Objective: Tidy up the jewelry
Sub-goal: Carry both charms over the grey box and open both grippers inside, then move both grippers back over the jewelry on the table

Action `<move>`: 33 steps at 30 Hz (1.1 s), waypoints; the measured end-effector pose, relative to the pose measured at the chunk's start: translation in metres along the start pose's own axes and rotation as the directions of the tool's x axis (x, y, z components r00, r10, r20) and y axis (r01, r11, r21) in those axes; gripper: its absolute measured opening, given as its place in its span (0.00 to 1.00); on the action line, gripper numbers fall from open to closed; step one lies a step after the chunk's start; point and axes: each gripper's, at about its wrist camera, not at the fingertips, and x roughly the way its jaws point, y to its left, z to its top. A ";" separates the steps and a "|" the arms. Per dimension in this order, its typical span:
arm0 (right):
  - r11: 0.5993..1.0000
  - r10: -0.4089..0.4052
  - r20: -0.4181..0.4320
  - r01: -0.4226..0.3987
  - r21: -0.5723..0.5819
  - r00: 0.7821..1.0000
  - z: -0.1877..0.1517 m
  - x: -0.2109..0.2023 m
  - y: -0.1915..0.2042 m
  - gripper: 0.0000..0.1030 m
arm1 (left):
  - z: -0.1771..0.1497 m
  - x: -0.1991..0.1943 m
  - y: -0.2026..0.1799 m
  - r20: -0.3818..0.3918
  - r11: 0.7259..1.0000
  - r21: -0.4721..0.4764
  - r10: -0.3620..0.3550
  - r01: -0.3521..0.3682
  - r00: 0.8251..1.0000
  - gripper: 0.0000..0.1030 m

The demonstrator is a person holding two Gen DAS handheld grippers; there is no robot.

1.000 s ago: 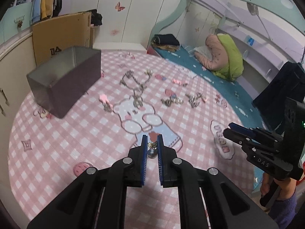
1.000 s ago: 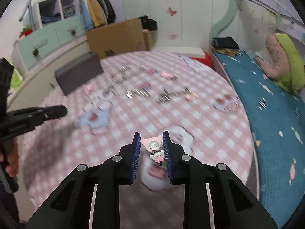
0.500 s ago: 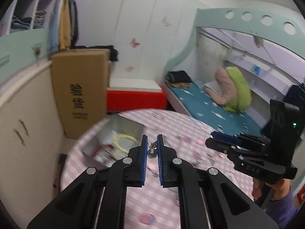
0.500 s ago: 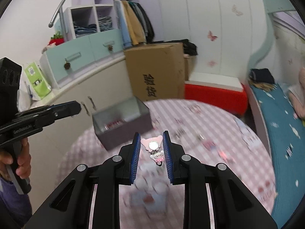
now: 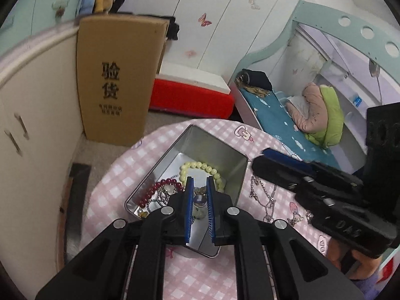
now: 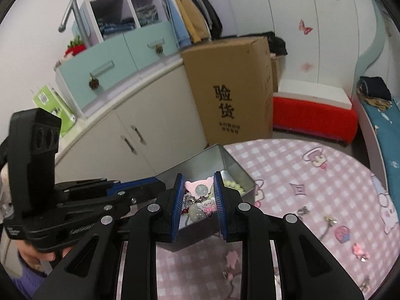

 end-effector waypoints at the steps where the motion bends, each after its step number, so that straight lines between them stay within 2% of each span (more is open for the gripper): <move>1: 1.000 0.003 -0.004 -0.003 0.005 1.000 -0.001 0.003 -0.001 0.24 | -0.001 0.002 0.002 -0.002 1.000 -0.007 0.001 -0.001 1.000 0.09; 5: 1.000 0.022 -0.022 -0.021 0.023 1.000 -0.003 0.014 -0.001 0.24 | -0.002 0.005 0.002 -0.015 1.000 0.004 0.003 -0.003 1.000 0.10; 6: 0.999 0.024 -0.030 -0.023 0.022 0.999 -0.003 0.017 -0.001 0.24 | -0.002 0.004 0.002 -0.013 1.000 0.004 0.005 -0.005 1.000 0.17; 11: 0.998 0.043 -0.074 -0.040 0.041 0.996 -0.005 0.031 -0.005 0.24 | 0.000 -0.003 0.005 0.016 0.999 -0.025 0.039 -0.038 0.999 0.37; 12: 0.998 0.043 -0.080 -0.039 0.040 0.996 -0.005 0.033 -0.004 0.24 | 0.000 -0.006 0.006 0.025 0.999 -0.037 0.041 -0.040 0.999 0.47; 14: 0.999 0.040 -0.100 -0.037 0.034 0.994 -0.008 0.040 -0.003 0.24 | 0.001 -0.013 0.007 0.050 0.997 -0.049 0.055 -0.053 0.997 0.52; 18: 0.999 0.042 -0.119 -0.039 0.028 0.992 -0.009 0.047 0.000 0.24 | 0.002 -0.017 0.006 0.054 0.994 -0.027 0.103 -0.102 0.993 0.53; 24: 0.999 0.040 -0.143 -0.038 0.015 0.989 -0.010 0.051 0.004 0.26 | 0.001 -0.016 0.005 0.047 0.994 -0.029 0.105 -0.104 0.993 0.53; 25: 0.999 0.036 -0.141 -0.034 0.016 0.989 -0.010 0.050 0.004 0.28 | 0.001 -0.017 0.004 0.048 0.994 -0.029 0.104 -0.103 0.993 0.53; 27: 1.000 0.029 -0.122 -0.028 0.013 0.992 -0.009 0.042 0.002 0.42 | 0.001 -0.019 0.001 0.051 0.995 -0.023 0.101 -0.100 0.994 0.53; 31: 1.000 -0.026 -0.069 0.025 -0.011 0.997 -0.007 0.013 -0.002 0.46 | 0.002 -0.034 -0.007 0.082 0.995 -0.015 0.102 -0.101 0.991 0.60; 33: 0.999 -0.050 -0.027 0.049 -0.012 0.998 -0.007 -0.012 -0.008 0.53 | 0.003 -0.042 -0.015 0.108 0.994 -0.008 0.108 -0.107 0.988 0.62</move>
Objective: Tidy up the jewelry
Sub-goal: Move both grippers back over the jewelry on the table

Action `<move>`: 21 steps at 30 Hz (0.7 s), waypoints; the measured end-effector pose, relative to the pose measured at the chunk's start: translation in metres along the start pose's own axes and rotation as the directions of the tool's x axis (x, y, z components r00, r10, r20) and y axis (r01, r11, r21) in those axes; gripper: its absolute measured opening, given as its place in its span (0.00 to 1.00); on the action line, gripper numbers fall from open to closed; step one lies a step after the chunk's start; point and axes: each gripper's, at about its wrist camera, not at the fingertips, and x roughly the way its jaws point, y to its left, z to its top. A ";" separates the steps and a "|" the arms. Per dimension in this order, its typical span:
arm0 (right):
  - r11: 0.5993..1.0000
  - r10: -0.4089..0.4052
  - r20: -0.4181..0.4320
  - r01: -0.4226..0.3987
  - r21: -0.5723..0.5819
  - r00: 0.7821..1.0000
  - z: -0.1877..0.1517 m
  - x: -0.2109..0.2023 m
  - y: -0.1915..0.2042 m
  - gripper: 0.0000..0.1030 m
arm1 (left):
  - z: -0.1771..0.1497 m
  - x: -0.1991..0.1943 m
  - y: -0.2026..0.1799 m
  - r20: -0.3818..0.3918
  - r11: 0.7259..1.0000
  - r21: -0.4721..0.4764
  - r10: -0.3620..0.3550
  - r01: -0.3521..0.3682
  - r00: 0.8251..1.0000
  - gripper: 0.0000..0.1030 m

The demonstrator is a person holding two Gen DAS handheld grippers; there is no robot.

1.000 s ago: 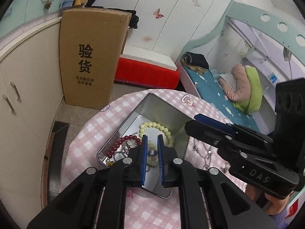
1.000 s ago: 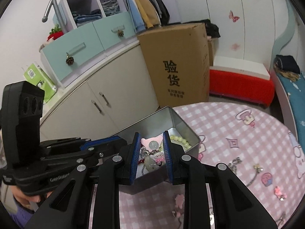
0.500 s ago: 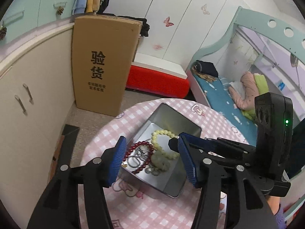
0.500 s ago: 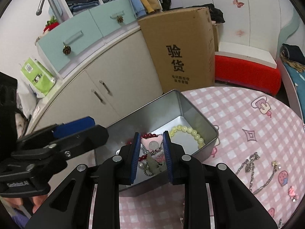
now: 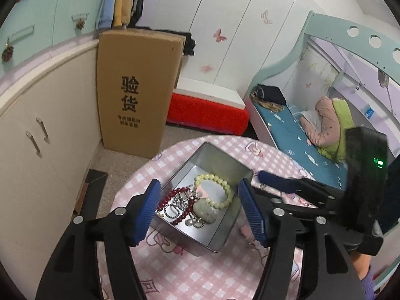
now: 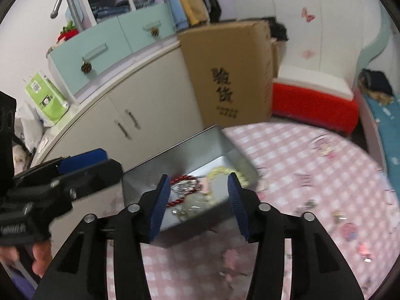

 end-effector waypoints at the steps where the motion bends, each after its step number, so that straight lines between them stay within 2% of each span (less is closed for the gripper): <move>1: 1.000 -0.011 0.013 0.011 -0.002 1.000 0.000 -0.010 -0.003 0.55 | 0.000 -0.003 -0.003 0.009 1.000 0.004 -0.003 0.003 1.000 0.63; 5: 0.999 -0.049 0.083 0.049 0.006 0.995 -0.010 -0.059 -0.020 0.62 | -0.002 -0.016 -0.023 0.049 1.000 0.026 -0.018 0.017 0.999 0.74; 9: 0.996 -0.083 0.137 0.080 0.028 0.987 -0.028 -0.105 -0.040 0.66 | -0.015 -0.024 -0.051 0.072 0.998 0.049 -0.038 0.034 0.997 0.76; 12: 0.990 -0.136 0.167 0.127 0.065 0.976 -0.056 -0.138 -0.060 0.70 | -0.030 -0.029 -0.072 0.096 0.996 0.089 -0.030 0.022 0.995 0.79; 18: 0.961 -0.257 0.162 0.234 0.148 0.953 -0.111 -0.169 -0.099 0.71 | -0.073 -0.016 -0.117 0.090 0.986 0.167 0.000 -0.016 0.996 0.80; 21: 0.954 -0.250 0.149 0.217 0.206 0.957 -0.132 -0.170 -0.117 0.71 | -0.092 0.000 -0.128 0.081 0.980 0.191 0.042 -0.057 0.996 0.80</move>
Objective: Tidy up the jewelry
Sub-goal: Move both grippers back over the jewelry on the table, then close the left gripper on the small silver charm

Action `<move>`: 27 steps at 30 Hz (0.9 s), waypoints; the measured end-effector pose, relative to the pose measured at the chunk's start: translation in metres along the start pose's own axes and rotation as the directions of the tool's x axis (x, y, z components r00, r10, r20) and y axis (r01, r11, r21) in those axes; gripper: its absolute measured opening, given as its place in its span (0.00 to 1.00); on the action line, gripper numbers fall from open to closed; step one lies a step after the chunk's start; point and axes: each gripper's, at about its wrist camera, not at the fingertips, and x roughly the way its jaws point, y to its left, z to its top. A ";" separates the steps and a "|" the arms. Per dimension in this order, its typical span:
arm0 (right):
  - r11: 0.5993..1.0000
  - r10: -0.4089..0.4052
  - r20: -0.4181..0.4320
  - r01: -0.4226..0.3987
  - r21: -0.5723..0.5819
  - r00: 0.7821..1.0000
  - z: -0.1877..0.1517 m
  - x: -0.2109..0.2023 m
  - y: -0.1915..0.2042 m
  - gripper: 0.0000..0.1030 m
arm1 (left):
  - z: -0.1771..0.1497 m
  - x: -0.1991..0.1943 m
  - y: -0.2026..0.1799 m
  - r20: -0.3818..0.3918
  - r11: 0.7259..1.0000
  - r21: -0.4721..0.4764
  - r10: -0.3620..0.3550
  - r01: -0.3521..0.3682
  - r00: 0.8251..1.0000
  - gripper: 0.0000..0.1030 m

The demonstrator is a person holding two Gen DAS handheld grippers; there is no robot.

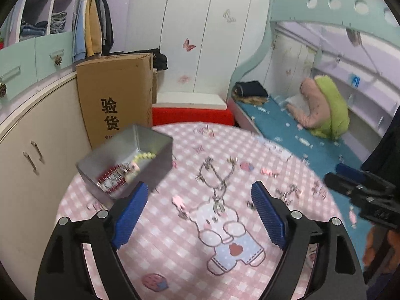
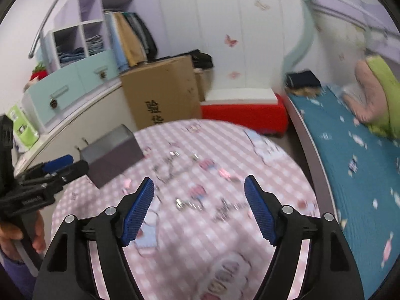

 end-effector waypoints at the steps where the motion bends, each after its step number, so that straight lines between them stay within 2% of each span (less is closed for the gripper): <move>1: 1.000 -0.003 -0.005 0.003 0.025 1.000 -0.006 0.001 -0.008 0.71 | -0.006 0.008 -0.005 -0.017 1.000 -0.002 0.020 -0.020 1.000 0.80; 6: 0.998 0.002 -0.035 0.001 0.070 0.999 -0.023 0.011 -0.026 0.71 | -0.026 0.041 -0.013 -0.120 1.000 -0.003 0.020 -0.021 0.993 0.80; 9: 0.995 0.035 -0.053 -0.029 0.094 0.998 -0.028 0.019 -0.030 0.71 | -0.033 0.056 -0.009 -0.172 0.999 -0.002 0.049 -0.050 0.984 0.80; 13: 0.995 0.056 -0.074 -0.050 0.087 0.996 -0.034 0.028 -0.027 0.71 | -0.037 0.069 0.003 -0.200 0.996 -0.047 0.065 -0.076 0.978 0.80; 22: 0.996 0.049 -0.106 -0.041 0.076 0.993 -0.035 0.045 -0.030 0.71 | -0.033 0.091 0.008 -0.229 0.993 -0.027 0.103 -0.112 0.968 0.80; 24: 0.996 0.043 -0.111 -0.035 0.076 0.993 -0.035 0.047 -0.031 0.71 | -0.033 0.096 0.009 -0.243 0.993 -0.011 0.112 -0.118 0.964 0.78; 25: 0.997 0.045 -0.114 -0.036 0.073 0.992 -0.035 0.048 -0.031 0.71 | -0.033 0.098 0.009 -0.248 0.993 -0.007 0.111 -0.116 0.962 0.71; 26: 0.997 0.042 -0.119 -0.035 0.066 0.992 -0.035 0.050 -0.030 0.71 | -0.033 0.099 0.009 -0.248 0.993 0.002 0.114 -0.117 0.962 0.69; 27: 0.998 0.036 -0.122 -0.029 0.061 0.992 -0.035 0.051 -0.030 0.71 | -0.033 0.099 0.008 -0.245 0.992 0.014 0.121 -0.122 0.962 0.62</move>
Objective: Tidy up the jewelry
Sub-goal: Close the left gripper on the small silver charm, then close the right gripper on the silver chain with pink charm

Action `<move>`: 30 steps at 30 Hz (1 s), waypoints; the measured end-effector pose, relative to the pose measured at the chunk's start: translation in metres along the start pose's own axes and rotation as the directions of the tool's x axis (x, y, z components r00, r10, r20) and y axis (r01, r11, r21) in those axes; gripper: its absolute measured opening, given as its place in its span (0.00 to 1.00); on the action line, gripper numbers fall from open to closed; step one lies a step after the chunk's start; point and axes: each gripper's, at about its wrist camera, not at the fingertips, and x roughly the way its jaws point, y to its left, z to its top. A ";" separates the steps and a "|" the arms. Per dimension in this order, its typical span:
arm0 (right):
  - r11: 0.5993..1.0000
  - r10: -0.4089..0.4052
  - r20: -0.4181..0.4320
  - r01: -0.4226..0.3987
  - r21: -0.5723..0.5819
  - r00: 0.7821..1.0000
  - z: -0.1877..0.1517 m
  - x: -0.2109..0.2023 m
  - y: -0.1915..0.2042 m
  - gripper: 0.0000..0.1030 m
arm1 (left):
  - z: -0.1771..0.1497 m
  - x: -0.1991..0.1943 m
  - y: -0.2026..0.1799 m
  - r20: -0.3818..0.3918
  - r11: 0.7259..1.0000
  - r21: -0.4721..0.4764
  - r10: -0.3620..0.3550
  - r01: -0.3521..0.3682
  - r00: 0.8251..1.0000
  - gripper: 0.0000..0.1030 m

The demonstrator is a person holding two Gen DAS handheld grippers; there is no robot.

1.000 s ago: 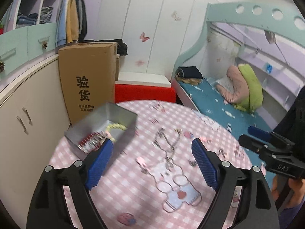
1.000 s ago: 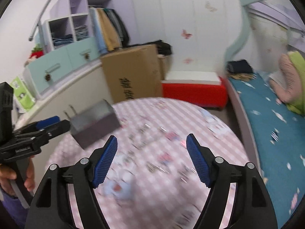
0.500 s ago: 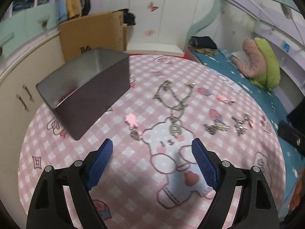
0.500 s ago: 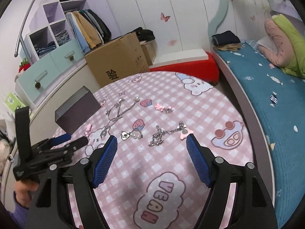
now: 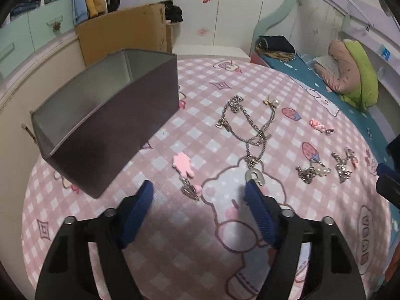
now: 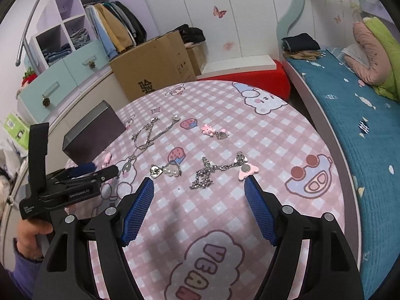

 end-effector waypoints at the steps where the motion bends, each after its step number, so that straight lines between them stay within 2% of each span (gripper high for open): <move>1: 1.000 -0.010 -0.007 0.010 -0.006 1.000 0.001 0.002 0.001 0.71 | 0.000 0.001 -0.002 0.003 1.000 0.019 0.019 -0.019 1.000 0.56; 3: 1.000 -0.023 -0.019 0.022 -0.011 1.000 0.002 0.007 0.002 0.71 | 0.002 0.001 -0.003 0.006 0.999 0.039 0.011 -0.011 1.000 0.49; 5: 0.999 -0.038 -0.034 0.037 -0.008 0.999 0.004 0.012 0.002 0.71 | 0.002 0.000 -0.006 0.011 0.998 0.065 0.002 -0.002 1.000 0.36; 6: 0.999 -0.043 -0.036 0.043 -0.007 0.998 0.004 0.014 0.001 0.71 | 0.001 -0.001 -0.009 0.013 0.996 0.090 -0.010 0.009 1.000 0.21; 7: 0.998 -0.060 -0.036 0.060 -0.008 0.998 0.005 0.016 0.000 0.71 | 0.000 -0.002 -0.013 0.011 0.994 0.111 -0.012 0.010 1.000 0.11; 10: 0.993 -0.113 -0.051 0.112 -0.026 0.992 0.007 0.023 0.000 0.71 | -0.001 -0.003 -0.018 0.018 0.988 0.151 -0.005 0.002 1.000 0.11; 13: 0.982 -0.175 -0.054 0.170 -0.076 0.983 0.009 0.028 0.003 0.71 | 0.000 -0.008 -0.012 0.011 0.990 0.127 -0.070 0.068 0.997 0.11; 15: 0.984 -0.162 -0.062 0.157 -0.084 0.985 0.009 0.029 0.004 0.71 | 0.000 -0.013 -0.010 0.018 0.989 0.116 -0.089 0.086 0.996 0.11; 18: 0.978 -0.191 -0.078 0.182 -0.106 0.978 0.010 0.036 0.004 0.71 | 0.002 -0.023 -0.006 0.030 0.985 0.102 -0.145 0.141 0.989 0.11; 22: 0.953 -0.276 -0.061 0.265 -0.150 0.959 0.012 0.042 0.009 0.71 | 0.004 -0.034 -0.006 0.040 0.979 0.101 -0.179 0.174 0.983 0.11; 24: 0.954 -0.270 -0.031 0.263 -0.145 0.962 0.013 0.037 0.011 0.71 | 0.004 -0.037 -0.004 0.041 0.977 0.098 -0.194 0.189 0.980 0.11; 29: 0.966 -0.199 -0.041 0.189 -0.178 0.979 0.012 0.032 0.023 0.70 | 0.004 -0.041 0.000 0.041 0.973 0.082 -0.217 0.214 0.975 0.11; 30: 0.963 -0.199 -0.045 0.187 -0.193 0.979 0.011 0.033 0.027 0.62 | 0.004 -0.042 0.000 0.042 0.973 0.083 -0.221 0.217 0.974 0.11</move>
